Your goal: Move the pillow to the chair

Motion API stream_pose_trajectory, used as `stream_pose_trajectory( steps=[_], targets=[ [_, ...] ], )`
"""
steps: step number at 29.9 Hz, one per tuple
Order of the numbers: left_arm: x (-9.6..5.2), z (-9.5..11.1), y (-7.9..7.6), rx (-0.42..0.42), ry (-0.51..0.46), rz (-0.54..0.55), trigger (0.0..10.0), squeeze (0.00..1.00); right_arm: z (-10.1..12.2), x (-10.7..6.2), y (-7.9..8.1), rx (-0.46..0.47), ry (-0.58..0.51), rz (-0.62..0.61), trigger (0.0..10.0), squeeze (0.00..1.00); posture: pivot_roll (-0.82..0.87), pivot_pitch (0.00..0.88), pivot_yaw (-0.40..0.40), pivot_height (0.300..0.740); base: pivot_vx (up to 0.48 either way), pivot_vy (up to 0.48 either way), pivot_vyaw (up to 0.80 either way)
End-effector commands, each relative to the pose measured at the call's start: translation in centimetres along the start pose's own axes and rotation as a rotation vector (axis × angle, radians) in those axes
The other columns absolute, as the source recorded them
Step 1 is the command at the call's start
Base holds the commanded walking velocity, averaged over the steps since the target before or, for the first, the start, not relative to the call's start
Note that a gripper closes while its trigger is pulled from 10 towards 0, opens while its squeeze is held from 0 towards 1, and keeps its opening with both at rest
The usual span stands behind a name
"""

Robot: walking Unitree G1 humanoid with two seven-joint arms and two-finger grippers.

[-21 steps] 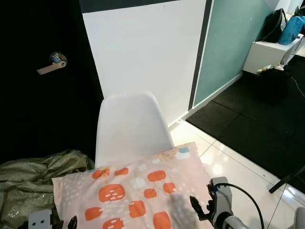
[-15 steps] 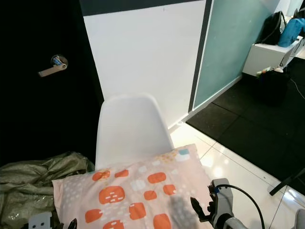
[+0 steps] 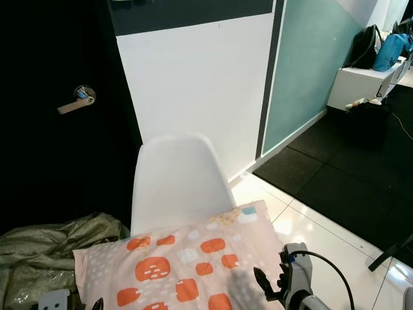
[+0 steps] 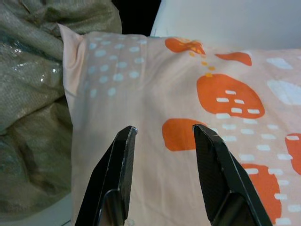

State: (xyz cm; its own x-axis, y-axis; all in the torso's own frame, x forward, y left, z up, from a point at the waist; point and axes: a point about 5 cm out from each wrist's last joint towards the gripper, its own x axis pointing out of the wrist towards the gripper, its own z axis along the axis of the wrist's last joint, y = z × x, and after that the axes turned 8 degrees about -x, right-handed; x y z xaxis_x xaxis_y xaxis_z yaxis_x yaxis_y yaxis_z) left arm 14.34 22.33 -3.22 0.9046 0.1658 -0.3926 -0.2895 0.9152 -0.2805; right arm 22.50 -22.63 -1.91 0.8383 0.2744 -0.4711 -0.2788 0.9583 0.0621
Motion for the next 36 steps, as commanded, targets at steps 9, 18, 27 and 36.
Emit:
stream_pose_trajectory(
  steps=[9,18,27,36],
  targets=[
    [0.0,0.1,0.3,0.009,-0.005,0.002,10.0,0.0,0.1,0.2,-0.2,0.009,-0.003,0.009,10.0,0.0,-0.09,0.026,-0.034,0.74,0.0,0.0,0.0],
    [0.1,0.5,0.1,0.0,-0.025,-0.011,10.0,1.0,0.2,0.2,-0.2,0.008,0.001,0.024,10.0,1.0,-0.1,0.04,-0.038,0.74,0.0,0.0,0.0],
    [0.2,1.0,0.2,-0.002,-0.04,-0.015,10.0,1.0,0.2,0.3,-0.1,0.017,-0.001,0.043,10.0,1.0,-0.1,0.046,-0.033,0.74,0.0,0.0,0.0],
    [0.2,1.0,0.2,-0.008,-0.042,-0.011,10.0,1.0,0.2,0.3,-0.1,0.021,-0.002,0.05,10.0,1.0,-0.1,0.047,-0.039,0.74,0.0,0.0,0.0]
  ],
)
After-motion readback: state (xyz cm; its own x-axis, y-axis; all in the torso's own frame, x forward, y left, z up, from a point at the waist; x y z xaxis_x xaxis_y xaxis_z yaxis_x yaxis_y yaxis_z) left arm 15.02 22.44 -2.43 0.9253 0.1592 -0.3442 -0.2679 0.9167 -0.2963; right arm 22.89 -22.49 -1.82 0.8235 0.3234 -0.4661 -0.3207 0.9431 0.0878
